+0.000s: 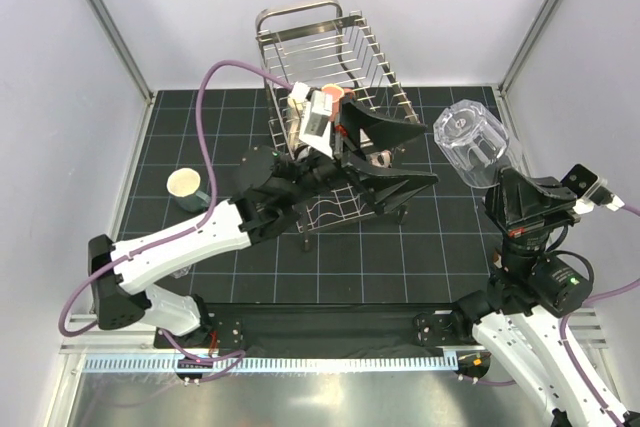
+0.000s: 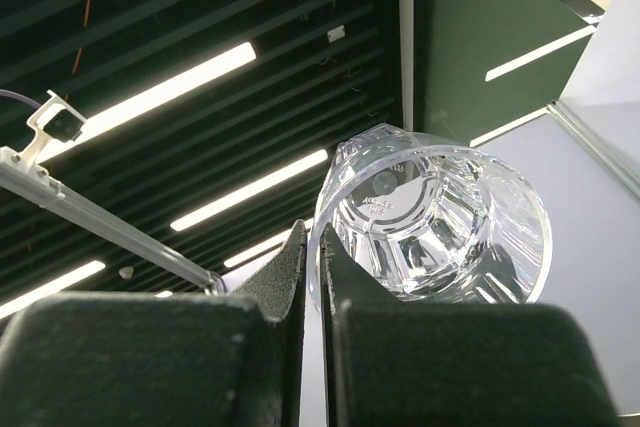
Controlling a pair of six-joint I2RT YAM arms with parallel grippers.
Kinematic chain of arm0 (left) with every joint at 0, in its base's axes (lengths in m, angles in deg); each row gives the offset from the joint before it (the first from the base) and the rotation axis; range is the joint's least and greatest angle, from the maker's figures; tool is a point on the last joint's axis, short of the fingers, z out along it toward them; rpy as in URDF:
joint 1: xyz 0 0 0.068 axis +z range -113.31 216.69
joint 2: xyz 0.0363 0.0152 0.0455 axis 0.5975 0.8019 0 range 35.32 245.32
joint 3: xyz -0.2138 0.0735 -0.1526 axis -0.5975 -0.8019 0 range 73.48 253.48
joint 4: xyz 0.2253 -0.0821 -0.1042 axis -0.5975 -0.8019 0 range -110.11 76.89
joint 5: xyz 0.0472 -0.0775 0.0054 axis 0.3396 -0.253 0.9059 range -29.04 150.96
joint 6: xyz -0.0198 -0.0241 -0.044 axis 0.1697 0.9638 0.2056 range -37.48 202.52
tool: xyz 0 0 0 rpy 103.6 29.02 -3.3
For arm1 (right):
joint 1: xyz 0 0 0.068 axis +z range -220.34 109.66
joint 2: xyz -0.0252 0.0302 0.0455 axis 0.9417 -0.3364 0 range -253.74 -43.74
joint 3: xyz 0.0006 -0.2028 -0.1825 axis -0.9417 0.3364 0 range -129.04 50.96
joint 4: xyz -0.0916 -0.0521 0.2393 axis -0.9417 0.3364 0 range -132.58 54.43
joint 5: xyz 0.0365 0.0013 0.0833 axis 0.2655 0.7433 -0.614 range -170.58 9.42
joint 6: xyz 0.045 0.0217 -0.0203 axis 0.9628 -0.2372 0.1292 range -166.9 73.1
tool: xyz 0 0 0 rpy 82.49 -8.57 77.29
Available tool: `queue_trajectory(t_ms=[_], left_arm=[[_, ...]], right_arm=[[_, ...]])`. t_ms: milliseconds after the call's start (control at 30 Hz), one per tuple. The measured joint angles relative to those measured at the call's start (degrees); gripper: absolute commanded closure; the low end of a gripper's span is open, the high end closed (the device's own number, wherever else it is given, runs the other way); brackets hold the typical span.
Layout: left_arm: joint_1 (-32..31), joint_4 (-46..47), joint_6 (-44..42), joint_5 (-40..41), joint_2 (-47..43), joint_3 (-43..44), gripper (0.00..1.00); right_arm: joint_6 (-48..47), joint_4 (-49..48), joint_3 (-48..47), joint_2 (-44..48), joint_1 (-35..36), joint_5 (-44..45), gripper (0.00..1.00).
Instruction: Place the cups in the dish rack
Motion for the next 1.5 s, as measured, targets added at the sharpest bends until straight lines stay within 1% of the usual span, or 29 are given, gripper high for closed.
queue_trajectory(t_ms=[200, 433, 667, 767, 833, 933, 967, 1033, 1067, 1133, 1167, 1200, 1233, 1267, 1300, 1333, 1400, 1500], left_arm=[[-1.25, 1.31, -2.21, 1.6, 3.87, 4.66, 0.0], [-2.45, 2.51, -2.84, 2.58, 8.0, 10.73, 0.0], [-3.15, 2.67, -3.15, 2.58, 10.32, 12.52, 0.0], [-3.15, 2.67, -3.39, 2.64, 11.41, 13.49, 0.05], [-3.17, 2.62, -3.37, 2.84, 12.28, 14.51, 0.1], [-3.19, 2.51, -3.28, 2.97, 13.57, 16.28, 0.28], [-3.23, 2.47, -3.3, 2.99, 14.01, 16.92, 0.43], [-3.32, 2.19, -3.58, 2.95, 14.38, 17.75, 0.54], [-3.41, 2.03, -3.85, 2.97, 14.43, 17.92, 0.66], [-3.41, 1.7, -3.93, 2.93, 14.43, 18.08, 0.78], [-3.41, 1.4, -4.07, 2.95, 14.43, 18.25, 0.97], [-3.41, 0.96, -4.13, 2.93, 14.43, 18.49, 1.0], [-3.41, 0.37, -4.39, 2.95, 14.43, 18.75, 1.0], [-3.41, -0.44, -4.63, 2.97, 14.43, 19.1, 1.0], [-3.41, -1.22, -5.11, 3.04, 14.43, 19.37, 1.0], [-3.41, -2.05, -5.51, 3.17, 14.43, 19.61, 0.99], [-3.43, -4.37, -6.95, 3.74, 14.16, 19.69, 1.0], [-3.43, -8.63, -9.42, 4.94, 13.35, 19.69, 1.0]], right_arm=[[2.34, -2.75, 2.03, -0.04, 0.0, 0.11, 0.96], [4.7, -5.62, 3.63, -1.27, 0.0, 0.44, 0.96], [5.92, -7.52, 3.63, -1.77, 0.0, 0.48, 0.96], [6.19, -8.11, 3.63, -2.12, 0.0, 0.44, 0.96], [6.4, -8.35, 3.63, -2.43, 0.0, 0.42, 0.96], [6.88, -8.57, 3.63, -2.78, 0.0, 0.39, 0.96], [7.02, -8.55, 3.63, -2.8, 0.0, 0.39, 0.96], [7.26, -8.48, 3.63, -2.78, 0.0, 0.46, 0.96], [7.39, -8.55, 3.63, -2.75, 0.0, 0.5, 0.96], [7.41, -8.48, 3.63, -2.73, 0.0, 0.55, 0.96], [7.41, -8.39, 3.63, -2.73, 0.0, 0.57, 0.96], [7.39, -8.22, 3.63, -2.69, 0.0, 0.55, 0.92], [7.39, -7.82, 3.63, -2.56, 0.0, 0.52, 0.74], [7.43, -7.3, 3.61, -2.27, 0.0, 0.52, 0.65], [7.3, -6.67, 3.61, -1.88, 0.0, 0.33, 0.58], [6.88, -5.55, 3.5, -1.27, 0.0, -0.02, 0.46], [5.51, -2.58, 3.26, 0.39, 0.0, -0.39, 0.39], [1.42, 7.26, 1.05, 4.48, 0.0, -0.96, 0.38]])
